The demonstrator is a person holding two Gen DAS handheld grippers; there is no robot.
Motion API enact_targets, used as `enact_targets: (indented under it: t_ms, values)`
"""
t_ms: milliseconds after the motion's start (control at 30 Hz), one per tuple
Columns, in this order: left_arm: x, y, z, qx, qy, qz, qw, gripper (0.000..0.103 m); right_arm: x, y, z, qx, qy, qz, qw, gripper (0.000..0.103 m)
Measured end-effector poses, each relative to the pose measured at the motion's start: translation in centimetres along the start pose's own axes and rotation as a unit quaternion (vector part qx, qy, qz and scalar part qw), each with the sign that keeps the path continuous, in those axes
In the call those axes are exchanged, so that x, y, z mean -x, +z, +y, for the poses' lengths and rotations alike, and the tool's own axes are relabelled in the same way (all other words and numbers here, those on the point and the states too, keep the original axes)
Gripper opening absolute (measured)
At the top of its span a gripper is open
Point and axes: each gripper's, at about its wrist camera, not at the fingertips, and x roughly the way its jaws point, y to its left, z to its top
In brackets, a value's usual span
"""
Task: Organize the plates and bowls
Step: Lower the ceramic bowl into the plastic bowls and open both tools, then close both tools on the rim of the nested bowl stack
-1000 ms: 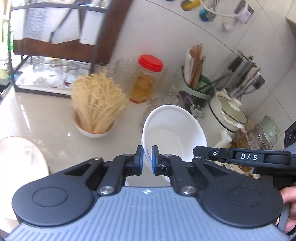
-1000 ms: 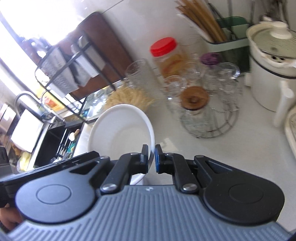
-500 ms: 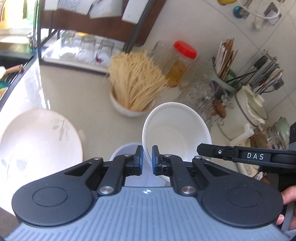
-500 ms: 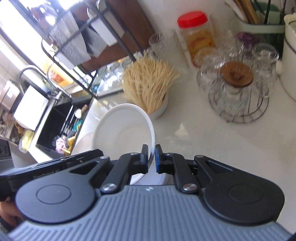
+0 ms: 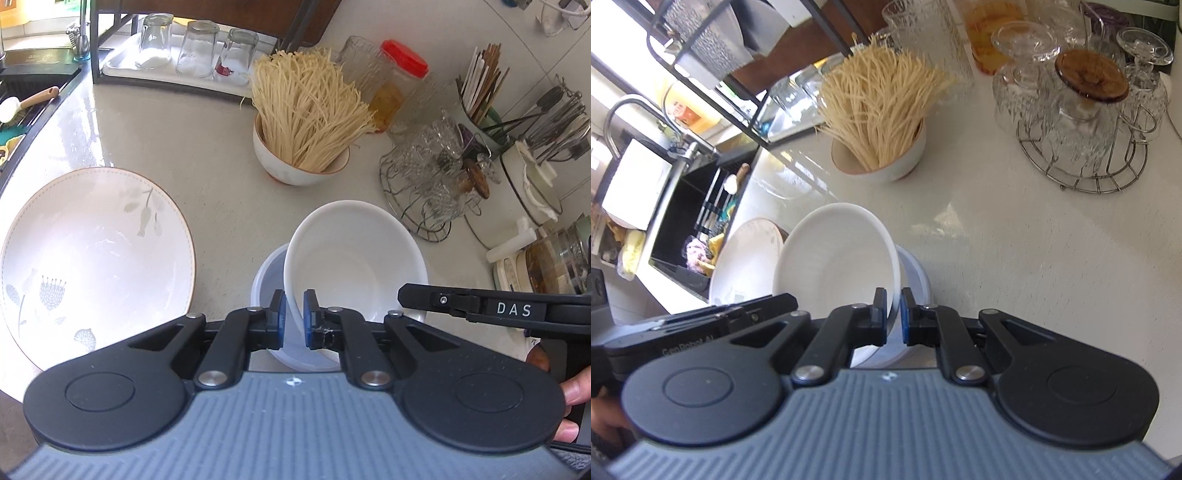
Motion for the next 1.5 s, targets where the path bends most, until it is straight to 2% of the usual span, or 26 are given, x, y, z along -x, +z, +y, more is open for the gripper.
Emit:
enact_targets:
  t_ms: [233,567,633,667,700,767,800,833,1067,1200,1300,1500]
  values:
    - [-0.8,0.0,-0.2,-0.005,0.007,0.015,0.9998,0.012,-0.4,-0.2,0.0,0.003,-0.009,0.006,1.0,0.011]
    - [-0.7,0.2,-0.3,-0.007,0.014,0.016,0.9998,0.012,-0.5,-0.2,-0.5,-0.01,-0.01,0.01,1.0,0.013]
    - [-0.5,0.2,-0.2,-0.004,0.012,0.011,0.9999,0.02,-0.4,-0.2,-0.5,-0.011,-0.008,0.009,1.0,0.013]
    - [-0.3,0.2,-0.1,-0.004,0.01,0.008,0.9999,0.028,-0.3,-0.1,-0.5,-0.009,-0.009,0.008,1.0,0.013]
    - [-0.1,0.2,-0.1,-0.005,0.009,0.002,0.9999,0.033,-0.3,-0.1,-0.4,-0.008,-0.012,0.007,1.0,0.015]
    - [0.2,0.2,-0.2,-0.007,0.006,-0.006,0.9999,0.035,-0.1,0.0,-0.6,-0.012,-0.015,0.004,1.0,0.029]
    - [0.3,0.2,-0.3,-0.008,0.005,-0.009,0.9999,0.035,0.1,-0.1,-0.7,-0.017,-0.013,-0.001,1.0,0.04]
    - [0.4,0.2,-0.3,-0.008,0.004,-0.011,0.9999,0.035,0.3,-0.1,-0.9,-0.022,-0.012,-0.005,1.0,0.042]
    - [0.2,0.2,0.2,0.002,0.001,-0.012,0.9999,0.035,0.2,0.0,-1.7,-0.04,-0.014,-0.006,0.999,0.04]
    - [0.2,0.3,0.3,0.003,-0.001,-0.014,0.9999,0.035,0.0,0.0,-1.6,-0.036,-0.016,-0.001,0.999,0.02]
    - [0.1,0.4,0.4,0.004,-0.004,-0.014,0.9999,0.035,0.0,-0.1,-1.6,-0.036,-0.016,-0.005,0.999,0.012]
    - [-0.8,0.3,0.8,0.009,-0.007,-0.009,0.9999,0.035,-0.8,-0.2,-1.6,-0.03,-0.02,0.005,0.999,0.011]
